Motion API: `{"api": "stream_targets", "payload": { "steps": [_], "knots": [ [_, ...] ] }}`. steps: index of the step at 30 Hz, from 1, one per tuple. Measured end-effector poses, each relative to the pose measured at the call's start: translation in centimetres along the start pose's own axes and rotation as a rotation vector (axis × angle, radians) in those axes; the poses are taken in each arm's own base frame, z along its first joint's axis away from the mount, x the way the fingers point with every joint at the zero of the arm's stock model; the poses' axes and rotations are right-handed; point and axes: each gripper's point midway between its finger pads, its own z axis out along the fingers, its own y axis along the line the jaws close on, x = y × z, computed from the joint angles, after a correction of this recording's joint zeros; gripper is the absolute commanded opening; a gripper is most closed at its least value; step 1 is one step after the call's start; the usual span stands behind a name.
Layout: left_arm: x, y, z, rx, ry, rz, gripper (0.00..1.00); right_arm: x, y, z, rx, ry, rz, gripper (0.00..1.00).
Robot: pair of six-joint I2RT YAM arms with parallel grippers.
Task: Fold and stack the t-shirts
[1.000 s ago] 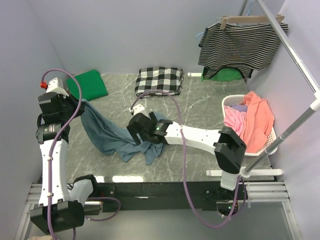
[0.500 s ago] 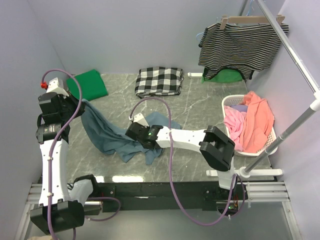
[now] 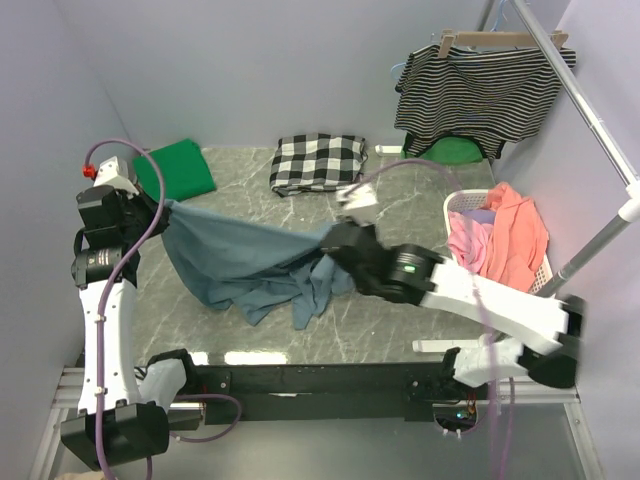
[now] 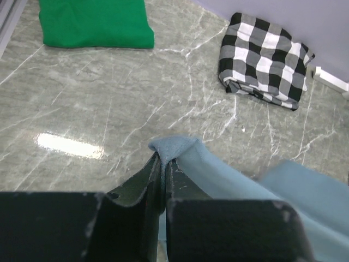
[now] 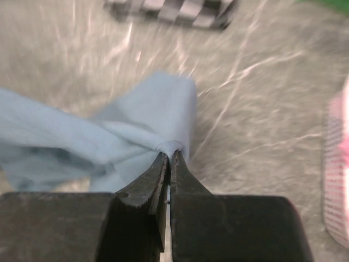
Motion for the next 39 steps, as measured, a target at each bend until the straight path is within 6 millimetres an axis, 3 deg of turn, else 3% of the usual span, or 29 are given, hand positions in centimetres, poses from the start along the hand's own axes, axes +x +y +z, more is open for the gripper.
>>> {"api": "stream_targets", "payload": {
  "steps": [3, 6, 12, 20, 26, 28, 32, 36, 39],
  "knots": [
    [0.0, 0.0, -0.7, -0.009, 0.004, 0.013, 0.11, -2.6, -3.3, -2.7, 0.026, -0.079, 0.085, 0.0],
    [-1.2, -1.0, -2.1, 0.012, -0.021, 0.03, 0.1, -3.7, -5.2, -4.5, 0.032, -0.113, 0.137, 0.0],
    [-4.9, -4.3, -6.3, 0.098, -0.124, 0.065, 0.11, -3.9, -6.2, -6.8, -0.009, -0.107, 0.139, 0.0],
    [-10.2, -8.9, -13.7, 0.194, -0.273, 0.117, 0.14, -7.1, -6.2, -14.1, -0.293, -0.198, 0.212, 0.0],
    [-12.1, -11.7, -19.2, 0.27, -0.361, 0.15, 0.19, -9.9, -8.2, -19.2, -0.541, -0.304, 0.306, 0.0],
    [-12.6, -12.5, -20.6, 0.297, -0.386, 0.16, 0.2, -11.1, -10.1, -20.7, -0.569, -0.353, 0.342, 0.0],
    [-12.4, -13.0, -21.2, 0.316, -0.377, 0.142, 0.24, -13.1, -13.4, -21.8, -0.524, -0.42, 0.417, 0.01],
    [-12.6, -12.3, -20.6, 0.28, -0.374, 0.117, 0.21, -13.5, -16.6, -20.9, -0.362, -0.454, 0.458, 0.05],
    [-12.5, -11.7, -19.1, 0.26, -0.355, 0.099, 0.19, -13.5, -17.9, -20.3, -0.273, -0.468, 0.46, 0.06]
  ]
}}
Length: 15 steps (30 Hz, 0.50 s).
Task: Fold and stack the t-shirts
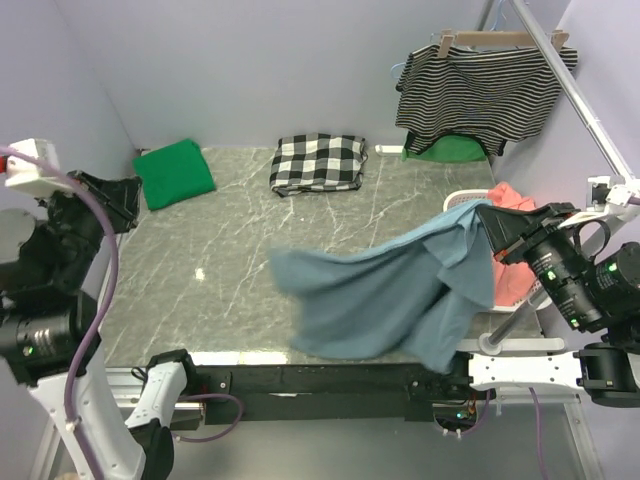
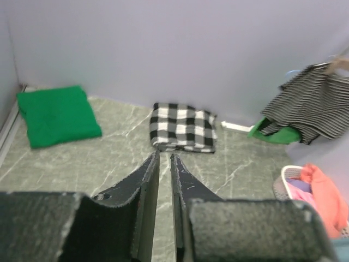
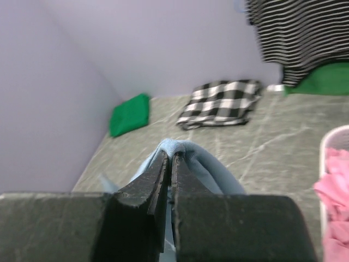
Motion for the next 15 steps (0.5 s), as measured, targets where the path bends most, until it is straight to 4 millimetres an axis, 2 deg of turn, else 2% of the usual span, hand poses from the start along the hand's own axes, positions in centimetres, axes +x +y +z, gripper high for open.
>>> {"api": "stream_targets", "payload": {
  "steps": [2, 4, 5, 7, 8, 9, 10, 11, 13, 15],
  "knots": [
    [1.4, 1.5, 1.3, -0.036, 0.029, -0.015, 0.17, 0.2, -0.8, 0.3, 0.051, -0.013, -0.017, 0.07],
    [3.8, 3.3, 3.1, -0.069, 0.082, -0.043, 0.18, 1.5, -1.5, 0.7, 0.109, -0.019, -0.045, 0.07],
    [5.2, 4.2, 4.0, -0.079, 0.113, -0.057, 0.27, 2.3, -1.7, 1.0, 0.127, -0.013, -0.067, 0.07],
    [8.1, 5.6, 6.0, -0.079, 0.175, -0.097, 0.38, 4.6, -1.9, 1.6, 0.163, 0.011, -0.13, 0.07],
    [9.7, 6.0, 6.9, -0.062, 0.208, -0.12, 0.49, 5.6, -1.9, 1.9, 0.178, 0.024, -0.157, 0.07],
    [11.5, 6.4, 7.9, -0.037, 0.245, -0.151, 0.58, 6.3, -1.8, 2.2, 0.189, 0.034, -0.176, 0.07],
    [14.2, 6.8, 9.1, -0.004, 0.303, -0.202, 0.65, 6.8, -1.6, 2.6, 0.203, 0.043, -0.193, 0.07],
    [14.6, 6.8, 9.2, 0.002, 0.314, -0.205, 0.75, 7.2, -1.5, 2.9, 0.212, 0.049, -0.203, 0.07],
    [17.9, 6.7, 10.5, 0.054, 0.38, -0.238, 0.78, 7.7, -1.3, 3.6, 0.236, 0.062, -0.22, 0.07],
    [20.4, 5.2, 10.9, 0.127, 0.436, -0.25, 0.8, 8.1, -1.5, 4.3, 0.26, 0.073, -0.229, 0.07]
  ]
}}
